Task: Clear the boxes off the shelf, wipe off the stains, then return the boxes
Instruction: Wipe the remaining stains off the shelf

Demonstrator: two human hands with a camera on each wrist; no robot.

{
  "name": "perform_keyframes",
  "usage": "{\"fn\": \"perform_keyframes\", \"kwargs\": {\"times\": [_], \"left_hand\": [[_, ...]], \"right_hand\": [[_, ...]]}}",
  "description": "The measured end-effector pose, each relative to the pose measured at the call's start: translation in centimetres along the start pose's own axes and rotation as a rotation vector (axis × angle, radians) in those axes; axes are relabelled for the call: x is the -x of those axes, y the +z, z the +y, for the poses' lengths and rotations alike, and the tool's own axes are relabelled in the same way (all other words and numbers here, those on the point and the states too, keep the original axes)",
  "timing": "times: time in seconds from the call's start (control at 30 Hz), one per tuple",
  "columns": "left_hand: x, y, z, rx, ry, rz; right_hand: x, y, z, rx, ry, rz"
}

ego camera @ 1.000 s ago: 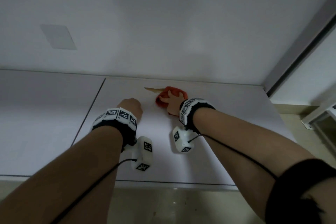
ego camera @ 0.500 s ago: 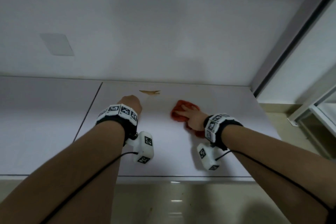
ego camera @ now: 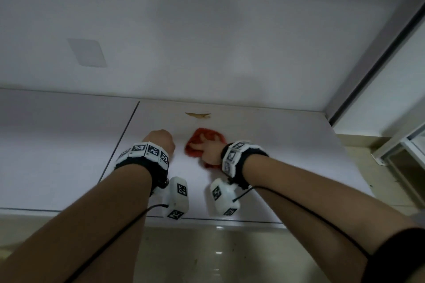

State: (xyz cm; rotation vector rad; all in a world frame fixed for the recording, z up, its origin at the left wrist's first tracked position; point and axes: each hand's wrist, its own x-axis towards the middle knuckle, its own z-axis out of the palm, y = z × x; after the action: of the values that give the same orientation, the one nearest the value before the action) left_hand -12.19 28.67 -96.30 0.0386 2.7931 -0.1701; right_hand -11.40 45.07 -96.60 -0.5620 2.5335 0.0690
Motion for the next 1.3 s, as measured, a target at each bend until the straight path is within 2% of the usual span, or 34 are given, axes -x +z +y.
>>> {"fn": "perform_keyframes", "kwargs": {"times": [0.1,0.2,0.3,0.43,0.57,0.73,0.93,1.07,1.3], "left_hand": [[0.1,0.0,1.4,0.047,0.011,0.019],[-0.5,-0.4,3.1,0.130,0.025,0.039],[-1.5,-1.0,5.2,0.184,0.054,0.042],[-2.2,-1.2,7.8,0.147,0.122,0.049],[-2.5,-0.9,9.7,0.143,0.152,0.046],[-2.7,-1.4,10.3,0.164,0.102,0.028],[-3.0,-1.6,9.7,0.233,0.079,0.028],[-2.7,-1.4,9.2,0.130,0.146,-0.014],[-2.2,-0.6,7.0,0.164,0.106,-0.001]], "right_hand": [[0.0,0.5,-0.2,-0.002,-0.093,0.007],[0.6,0.8,2.6,-0.089,-0.051,0.036],[0.9,1.4,6.5,-0.179,0.095,0.108],[2.4,1.8,12.1,-0.294,0.315,0.154],[3.9,3.5,17.0,-0.362,0.448,0.229],[6.4,4.4,21.0,-0.353,0.623,0.164],[6.2,2.7,17.1,-0.357,0.632,0.101],[4.4,2.1,13.3,-0.287,0.483,0.072],[1.0,1.3,5.3,-0.337,0.301,0.042]]}}
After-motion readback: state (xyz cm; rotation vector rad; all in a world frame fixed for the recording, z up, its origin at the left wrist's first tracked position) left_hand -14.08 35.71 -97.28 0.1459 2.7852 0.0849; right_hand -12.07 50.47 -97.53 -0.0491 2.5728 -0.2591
